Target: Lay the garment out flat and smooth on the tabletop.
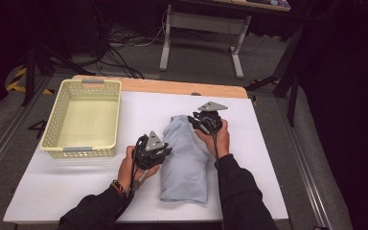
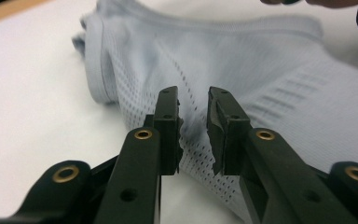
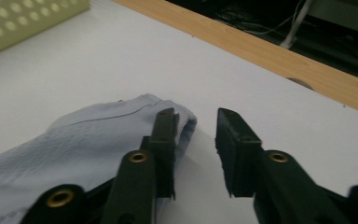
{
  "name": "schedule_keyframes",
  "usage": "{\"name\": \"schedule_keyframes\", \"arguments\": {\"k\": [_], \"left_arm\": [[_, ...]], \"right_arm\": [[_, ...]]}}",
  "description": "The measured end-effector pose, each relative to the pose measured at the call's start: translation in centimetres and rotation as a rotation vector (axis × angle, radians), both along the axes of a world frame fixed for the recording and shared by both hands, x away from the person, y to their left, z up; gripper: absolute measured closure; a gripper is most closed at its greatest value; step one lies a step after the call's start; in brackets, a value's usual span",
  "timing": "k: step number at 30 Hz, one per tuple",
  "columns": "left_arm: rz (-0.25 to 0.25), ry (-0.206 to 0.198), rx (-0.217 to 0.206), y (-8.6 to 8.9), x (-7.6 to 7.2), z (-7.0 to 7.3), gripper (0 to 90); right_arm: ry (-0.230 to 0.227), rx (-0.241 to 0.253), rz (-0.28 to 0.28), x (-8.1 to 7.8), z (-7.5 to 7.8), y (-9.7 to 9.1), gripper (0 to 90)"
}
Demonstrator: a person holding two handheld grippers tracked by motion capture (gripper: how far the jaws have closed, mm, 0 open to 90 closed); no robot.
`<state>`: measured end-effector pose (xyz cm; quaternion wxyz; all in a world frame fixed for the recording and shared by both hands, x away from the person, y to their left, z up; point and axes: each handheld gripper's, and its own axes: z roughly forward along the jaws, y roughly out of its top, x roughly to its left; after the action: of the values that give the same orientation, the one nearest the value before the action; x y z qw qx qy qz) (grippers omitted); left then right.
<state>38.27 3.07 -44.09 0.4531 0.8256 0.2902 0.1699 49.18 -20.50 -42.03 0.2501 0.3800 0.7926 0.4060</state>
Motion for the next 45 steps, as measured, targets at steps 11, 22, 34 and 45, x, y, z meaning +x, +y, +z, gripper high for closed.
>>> {"name": "schedule_keyframes", "arguments": {"k": [11,22,34,45], "left_arm": [[-0.095,-0.059,0.012,-1.4,1.4,1.4,89.4],[-0.060,0.022,0.114,-2.7,4.4,-1.6,89.5],[-0.033,0.046,0.093,-2.1,4.7,-2.1,89.2],[-0.116,-0.081,-0.051,-0.2,-1.2,2.2,85.0]], "right_arm": [[-0.066,0.026,0.136,-7.9,1.5,-4.0,89.7],[-0.024,-0.074,0.226,-13.0,-1.1,-3.5,89.1],[0.028,-0.200,0.196,-14.7,-3.8,-4.0,89.5],[-0.099,-0.067,0.163,-15.4,-1.6,-4.5,89.6]]}}
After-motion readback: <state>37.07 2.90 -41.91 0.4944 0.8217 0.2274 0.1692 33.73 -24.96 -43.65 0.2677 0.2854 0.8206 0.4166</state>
